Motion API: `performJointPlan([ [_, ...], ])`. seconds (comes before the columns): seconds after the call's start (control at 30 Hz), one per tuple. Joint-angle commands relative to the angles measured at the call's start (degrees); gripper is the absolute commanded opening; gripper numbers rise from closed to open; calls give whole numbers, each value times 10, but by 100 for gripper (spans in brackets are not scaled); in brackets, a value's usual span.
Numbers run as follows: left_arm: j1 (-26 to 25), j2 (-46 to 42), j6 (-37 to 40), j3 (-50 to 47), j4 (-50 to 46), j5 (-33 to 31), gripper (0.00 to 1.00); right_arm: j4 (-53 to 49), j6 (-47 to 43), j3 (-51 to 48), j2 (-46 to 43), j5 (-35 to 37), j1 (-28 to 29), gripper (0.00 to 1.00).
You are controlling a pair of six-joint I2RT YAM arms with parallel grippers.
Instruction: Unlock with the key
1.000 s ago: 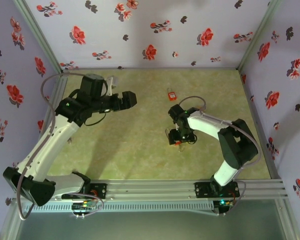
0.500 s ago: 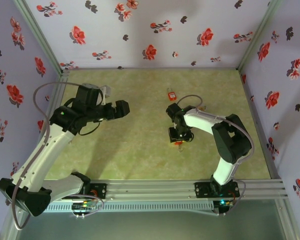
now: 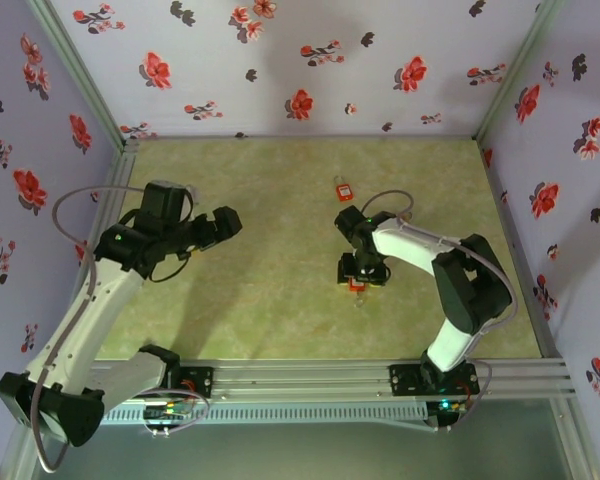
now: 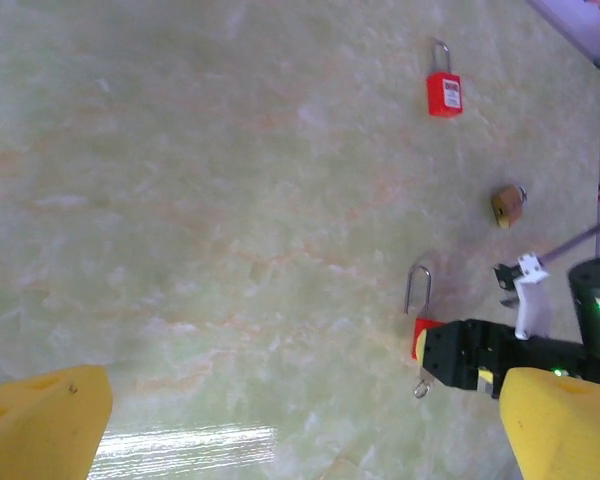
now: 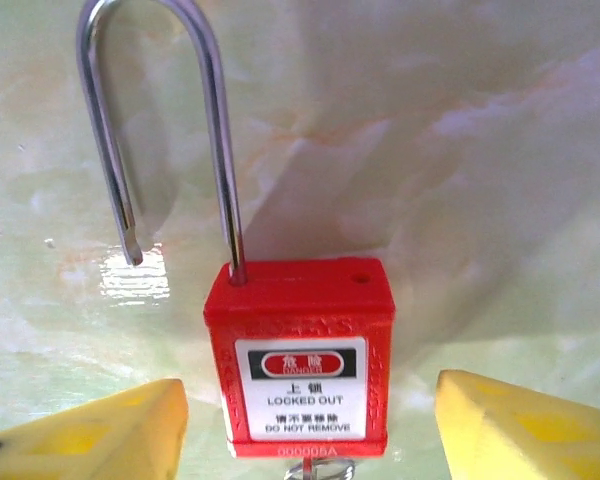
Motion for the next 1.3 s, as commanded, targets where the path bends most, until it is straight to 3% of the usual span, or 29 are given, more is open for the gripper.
performJointPlan([
  [0.0, 31, -34, -33, -24, -11, -11, 100, -43, 8, 28, -30, 1, -2, 72],
  [0.37, 176, -105, -43, -55, -112, -7, 100, -100, -50, 98, -128, 5, -6, 89],
  [0.67, 311, -124, -28, -122, -151, 25, 99, -61, -105, 108, -135, -47, -28, 91],
  [0.8, 411, -124, -25, -171, -122, 76, 97, -64, -124, 123, -135, -64, -34, 91],
  [0.97, 535, -97, -31, -234, -53, 151, 86, -67, -135, 134, -135, -95, -46, 92],
  [1.27, 625, -20, -77, -287, 76, 191, 76, -64, -144, 132, -135, -119, -53, 93],
])
